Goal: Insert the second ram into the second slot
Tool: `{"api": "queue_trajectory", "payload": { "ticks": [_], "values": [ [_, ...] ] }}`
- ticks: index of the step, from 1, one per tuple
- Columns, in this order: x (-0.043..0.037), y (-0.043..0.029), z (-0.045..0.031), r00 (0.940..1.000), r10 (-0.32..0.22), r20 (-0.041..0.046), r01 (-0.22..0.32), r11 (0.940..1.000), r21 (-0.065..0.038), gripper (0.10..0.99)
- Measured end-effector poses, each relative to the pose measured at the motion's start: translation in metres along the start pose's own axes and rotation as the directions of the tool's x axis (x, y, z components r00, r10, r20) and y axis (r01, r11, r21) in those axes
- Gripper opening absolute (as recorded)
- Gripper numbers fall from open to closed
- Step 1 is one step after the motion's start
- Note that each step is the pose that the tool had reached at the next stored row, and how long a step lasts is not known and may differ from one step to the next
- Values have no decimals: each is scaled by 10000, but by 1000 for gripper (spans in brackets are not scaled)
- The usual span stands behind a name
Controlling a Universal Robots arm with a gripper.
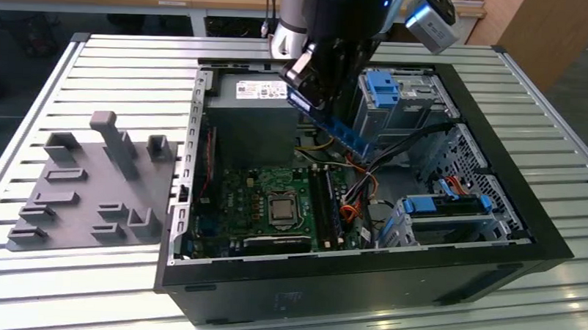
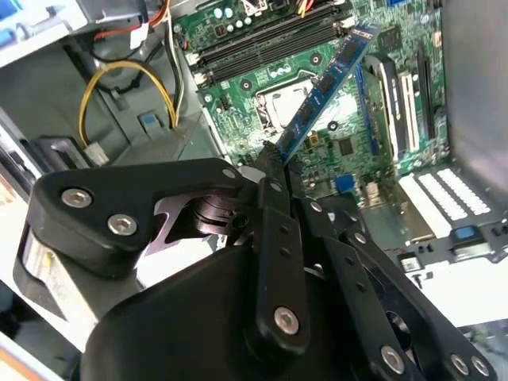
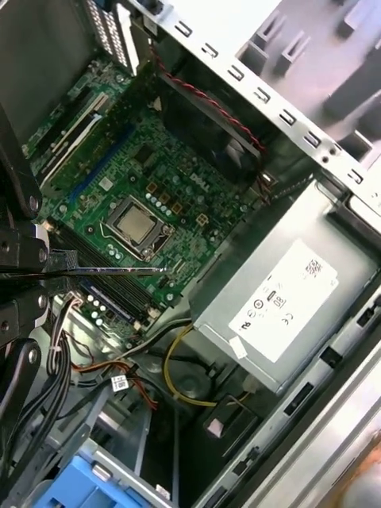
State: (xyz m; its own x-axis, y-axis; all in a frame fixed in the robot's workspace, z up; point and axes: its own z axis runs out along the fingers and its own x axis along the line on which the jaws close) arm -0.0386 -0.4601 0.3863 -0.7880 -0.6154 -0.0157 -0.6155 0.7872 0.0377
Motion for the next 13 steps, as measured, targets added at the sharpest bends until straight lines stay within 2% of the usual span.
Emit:
{"api": "queue_trajectory", "payload": {
  "ticks": [6, 9, 13],
  "values": [
    [0, 0, 3, 9952, 982, 36, -982, 9952, 14, 137],
    [0, 0, 5, 9890, 1479, 56, -1479, 9890, 19, 137],
    [0, 0, 8, 9772, 2120, 83, -2120, 9773, 25, 137]
  ]
}}
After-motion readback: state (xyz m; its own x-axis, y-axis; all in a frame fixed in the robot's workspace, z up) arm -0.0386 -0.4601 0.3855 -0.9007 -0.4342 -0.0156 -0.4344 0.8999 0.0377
